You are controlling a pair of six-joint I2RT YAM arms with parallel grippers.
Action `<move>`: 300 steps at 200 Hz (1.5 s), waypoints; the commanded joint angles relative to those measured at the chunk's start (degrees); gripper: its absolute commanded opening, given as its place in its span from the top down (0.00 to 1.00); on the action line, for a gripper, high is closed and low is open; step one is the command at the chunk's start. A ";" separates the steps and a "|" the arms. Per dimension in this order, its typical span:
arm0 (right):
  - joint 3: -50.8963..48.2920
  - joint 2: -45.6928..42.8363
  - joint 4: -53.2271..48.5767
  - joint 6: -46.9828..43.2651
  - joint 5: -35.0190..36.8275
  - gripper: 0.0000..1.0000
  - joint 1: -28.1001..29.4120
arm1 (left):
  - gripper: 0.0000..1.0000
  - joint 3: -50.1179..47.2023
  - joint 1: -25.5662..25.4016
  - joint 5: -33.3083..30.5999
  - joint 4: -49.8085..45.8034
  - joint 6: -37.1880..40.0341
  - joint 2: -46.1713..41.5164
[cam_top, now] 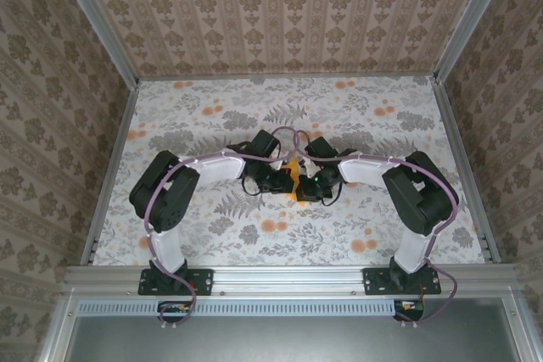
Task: Fold a paper plane with a square sheet of paper (fold left side to right side)
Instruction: Third fold the triangle at the center of the table.
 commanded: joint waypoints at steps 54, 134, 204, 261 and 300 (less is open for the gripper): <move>-0.62 3.04 -6.16 -1.28 6.48 1.00 0.22 | 1.00 0.17 0.10 0.49 0.70 1.44 3.80; 0.25 3.74 -8.68 -2.50 8.11 1.00 0.40 | 1.00 -1.16 2.58 -1.82 1.86 2.41 6.23; 0.18 3.61 -9.69 -3.19 9.13 1.00 0.32 | 1.00 -1.11 5.62 -4.85 -0.58 3.94 5.45; -0.07 3.17 -9.70 -3.10 9.06 1.00 0.22 | 1.00 -2.04 8.55 -7.34 -2.00 6.60 4.97; 0.01 2.95 -9.72 -3.20 8.53 1.00 0.22 | 1.00 -2.33 11.48 -8.17 -1.93 8.25 5.06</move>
